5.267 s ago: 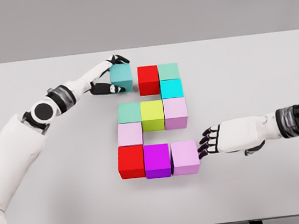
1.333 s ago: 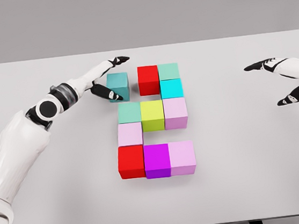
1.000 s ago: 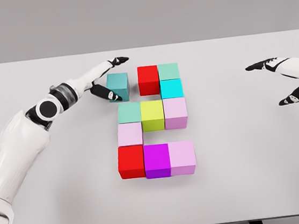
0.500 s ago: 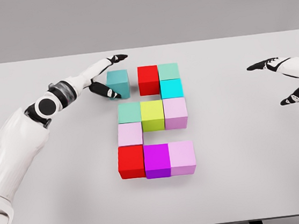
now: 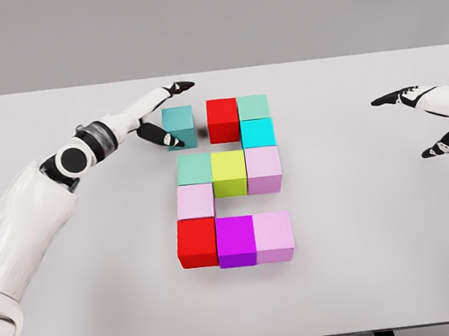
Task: Assemble the squares on the desktop into the number 2
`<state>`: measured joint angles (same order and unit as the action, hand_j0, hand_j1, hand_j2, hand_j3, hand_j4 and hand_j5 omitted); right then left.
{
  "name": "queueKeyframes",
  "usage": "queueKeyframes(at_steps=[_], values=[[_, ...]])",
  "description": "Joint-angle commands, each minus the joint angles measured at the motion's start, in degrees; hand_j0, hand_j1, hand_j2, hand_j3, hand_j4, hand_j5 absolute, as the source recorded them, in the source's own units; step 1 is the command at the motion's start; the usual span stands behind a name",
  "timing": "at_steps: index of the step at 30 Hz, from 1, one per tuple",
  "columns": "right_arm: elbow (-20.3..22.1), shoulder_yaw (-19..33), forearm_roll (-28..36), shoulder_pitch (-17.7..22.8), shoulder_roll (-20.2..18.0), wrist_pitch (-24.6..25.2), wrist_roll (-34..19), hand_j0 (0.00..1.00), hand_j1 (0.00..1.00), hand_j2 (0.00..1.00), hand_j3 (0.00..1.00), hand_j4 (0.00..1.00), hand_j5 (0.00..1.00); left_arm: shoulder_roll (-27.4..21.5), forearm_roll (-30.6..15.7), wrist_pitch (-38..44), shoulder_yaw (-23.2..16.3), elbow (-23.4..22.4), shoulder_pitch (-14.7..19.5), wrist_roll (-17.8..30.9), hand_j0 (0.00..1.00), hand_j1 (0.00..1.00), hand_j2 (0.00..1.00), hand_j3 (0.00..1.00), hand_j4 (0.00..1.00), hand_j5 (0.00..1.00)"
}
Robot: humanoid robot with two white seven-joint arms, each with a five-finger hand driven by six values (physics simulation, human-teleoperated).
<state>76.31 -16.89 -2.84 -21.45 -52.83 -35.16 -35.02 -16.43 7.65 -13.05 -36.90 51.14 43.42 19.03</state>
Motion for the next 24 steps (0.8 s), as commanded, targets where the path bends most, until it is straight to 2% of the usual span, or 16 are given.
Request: queueKeyframes(at_steps=[1,10,17,20,24], values=[[0.0,0.0,0.4,0.0,-0.1,0.2,0.0,1.00,1.00,1.00,1.00,1.00,1.00,0.1,-0.1,0.0,0.0,0.0,0.0,-0.1,0.99,0.99,0.99,0.99,0.99,0.99],[0.1,0.0,0.4,0.0,-0.1,0.2,0.0,1.00,1.00,1.00,1.00,1.00,1.00,-0.9,-1.1,0.0,0.1,0.9,-0.2,-0.1,0.99,0.99,0.99,0.99,0.99,0.99],[0.1,0.0,0.4,0.0,-0.1,0.2,0.0,1.00,1.00,1.00,1.00,1.00,1.00,-5.9,-2.6,0.0,0.1,6.3,-1.0,0.0,0.99,0.99,0.99,0.99,0.99,0.99],[0.0,0.0,0.4,0.0,-0.1,0.2,0.0,1.00,1.00,1.00,1.00,1.00,1.00,-10.8,-5.8,-0.1,-0.2,10.4,-1.3,0.4,0.99,0.99,0.99,0.99,0.99,0.99],[0.0,0.0,0.3,0.0,-0.1,0.2,0.0,1.00,1.00,1.00,1.00,1.00,1.00,-19.9,-13.1,0.0,-0.5,19.5,-4.7,0.6,1.00,1.00,1.00,1.00,1.00,1.00]])
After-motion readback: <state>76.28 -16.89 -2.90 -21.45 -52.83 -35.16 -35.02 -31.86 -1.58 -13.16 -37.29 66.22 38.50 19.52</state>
